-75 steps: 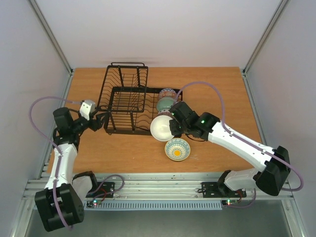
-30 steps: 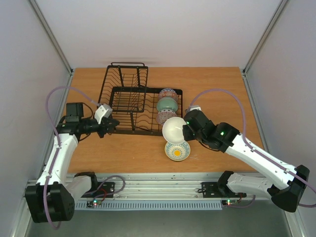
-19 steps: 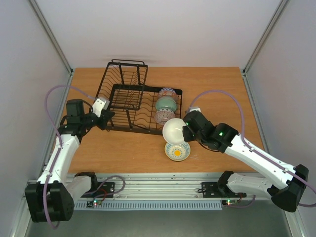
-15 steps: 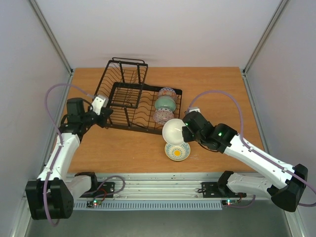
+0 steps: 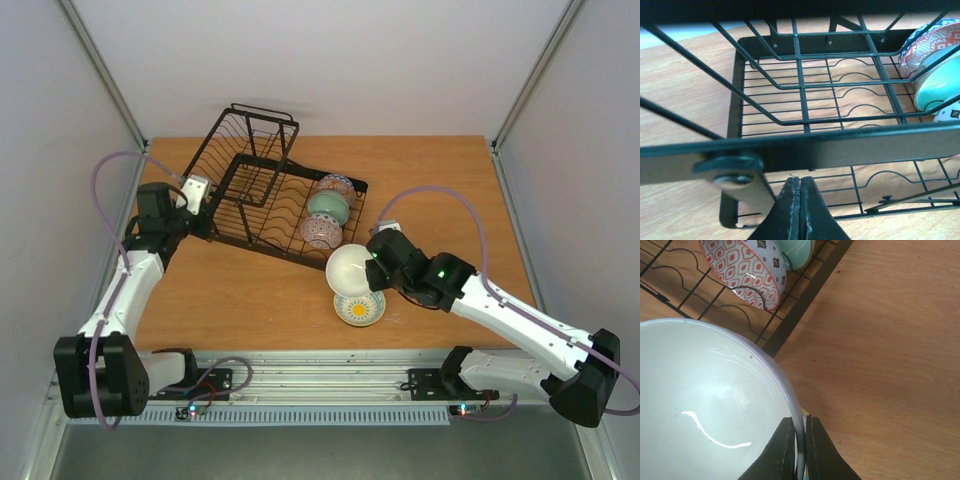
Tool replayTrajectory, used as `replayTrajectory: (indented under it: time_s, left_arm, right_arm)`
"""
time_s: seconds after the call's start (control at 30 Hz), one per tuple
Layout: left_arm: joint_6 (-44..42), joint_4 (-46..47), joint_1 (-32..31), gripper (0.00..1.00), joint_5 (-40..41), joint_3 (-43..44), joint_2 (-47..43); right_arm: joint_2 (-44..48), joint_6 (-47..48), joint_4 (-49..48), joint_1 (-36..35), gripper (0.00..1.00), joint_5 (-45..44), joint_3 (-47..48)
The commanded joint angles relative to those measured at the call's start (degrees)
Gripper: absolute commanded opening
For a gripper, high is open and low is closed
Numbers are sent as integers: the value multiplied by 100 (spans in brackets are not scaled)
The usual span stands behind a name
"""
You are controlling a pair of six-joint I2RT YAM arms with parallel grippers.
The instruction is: Load the bowls into the dish rack
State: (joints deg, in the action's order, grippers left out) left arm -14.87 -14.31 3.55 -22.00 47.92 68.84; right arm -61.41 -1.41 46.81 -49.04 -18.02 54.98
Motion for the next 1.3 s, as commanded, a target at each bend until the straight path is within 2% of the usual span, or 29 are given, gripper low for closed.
replayTrajectory:
  time_s: [0.0, 0.17, 0.37, 0.4, 0.47, 0.53, 0.67, 0.87, 1.07, 1.27]
  left_arm:
    - [5, -393, 39, 1, 96, 219, -612]
    - [-214, -1800, 40, 1, -560, 215, -1573]
    - [-753, -4029, 40, 1, -2090, 838, -1552]
    - [-872, -4377, 40, 5, -2243, 935, -1487]
    - [-1220, -4976, 40, 25, -2420, 1118, -1347]
    - [-1684, -5577, 39, 36, -2514, 1241, -1184]
    - [-1765, -5585, -48, 47, -2507, 1299, -972]
    - [-1783, -5478, -65, 47, -2395, 1259, -405]
    - [-1757, -5332, -73, 46, -2412, 1161, -383]
    - [-1718, -5186, -74, 45, -2387, 1124, -374]
  right_arm:
    - [-60, 14, -393, -132, 1, 26, 48]
    - [-333, 8, -519, -362, 1, 22, 127]
    - [-1142, 26, -547, -870, 1, -412, 521]
    - [-1263, 34, -561, -927, 1, -467, 590]
    - [-1482, 36, -603, -1051, 1, -526, 768]
    - [-1681, 48, -676, -1140, 1, -544, 911]
    - [-2108, 49, -779, -1301, 1, -657, 1306]
    - [-2979, 472, -814, -1415, 1, -905, 2209]
    - [-3808, 805, -802, -1424, 1, -959, 3325]
    - [-4204, 958, -789, -1514, 1, -821, 3959]
